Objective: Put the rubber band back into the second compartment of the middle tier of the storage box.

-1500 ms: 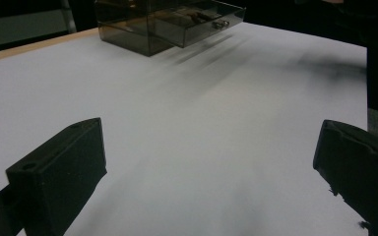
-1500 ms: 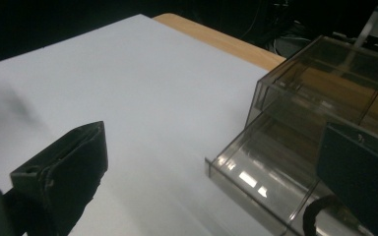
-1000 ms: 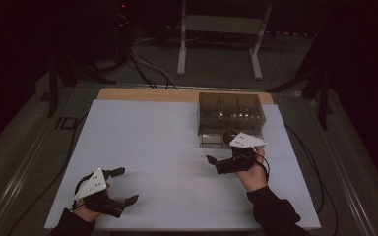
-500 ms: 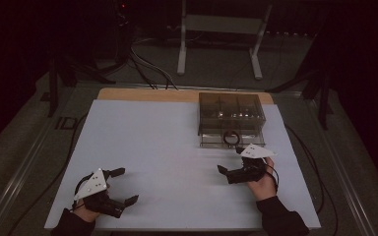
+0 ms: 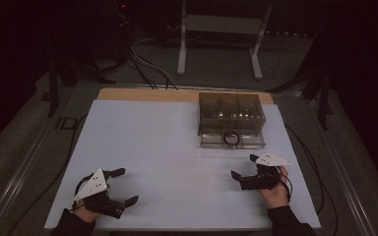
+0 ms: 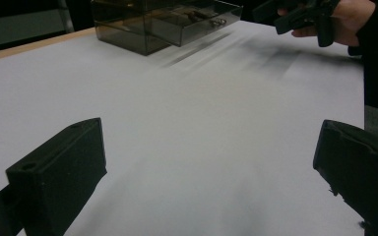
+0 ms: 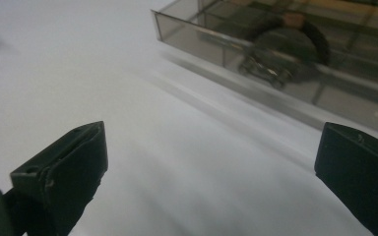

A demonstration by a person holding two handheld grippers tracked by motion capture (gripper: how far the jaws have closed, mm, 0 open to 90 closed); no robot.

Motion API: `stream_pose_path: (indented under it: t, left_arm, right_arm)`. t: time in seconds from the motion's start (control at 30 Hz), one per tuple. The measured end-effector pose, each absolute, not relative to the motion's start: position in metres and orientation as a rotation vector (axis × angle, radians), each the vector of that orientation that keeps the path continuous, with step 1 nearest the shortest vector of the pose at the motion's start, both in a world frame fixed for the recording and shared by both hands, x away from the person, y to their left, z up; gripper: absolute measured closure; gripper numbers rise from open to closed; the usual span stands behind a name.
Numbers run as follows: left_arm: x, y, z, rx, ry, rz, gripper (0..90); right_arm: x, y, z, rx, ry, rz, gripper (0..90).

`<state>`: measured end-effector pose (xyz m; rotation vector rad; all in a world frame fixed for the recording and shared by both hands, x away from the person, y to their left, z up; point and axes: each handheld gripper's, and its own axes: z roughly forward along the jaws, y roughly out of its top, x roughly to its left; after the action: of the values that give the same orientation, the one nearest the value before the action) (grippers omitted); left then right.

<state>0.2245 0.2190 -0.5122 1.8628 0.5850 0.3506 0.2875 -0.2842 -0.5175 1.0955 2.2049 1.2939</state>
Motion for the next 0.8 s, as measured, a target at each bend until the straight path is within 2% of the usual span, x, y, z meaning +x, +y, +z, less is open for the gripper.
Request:
stream_pose_path:
  t: [0.47, 0.8]
  left_arm:
    - [0.224, 0.219, -0.512, 1.862, 0.588, 0.35, 0.3]
    - [0.225, 0.219, -0.513, 1.863, 0.588, 0.347, 0.3]
  right_arm:
    - [0.261, -0.322, -0.524, 1.206, 2.141, 1.229, 0.0]
    - [0.263, -0.324, -0.53, 1.232, 2.147, 1.144, 0.0]
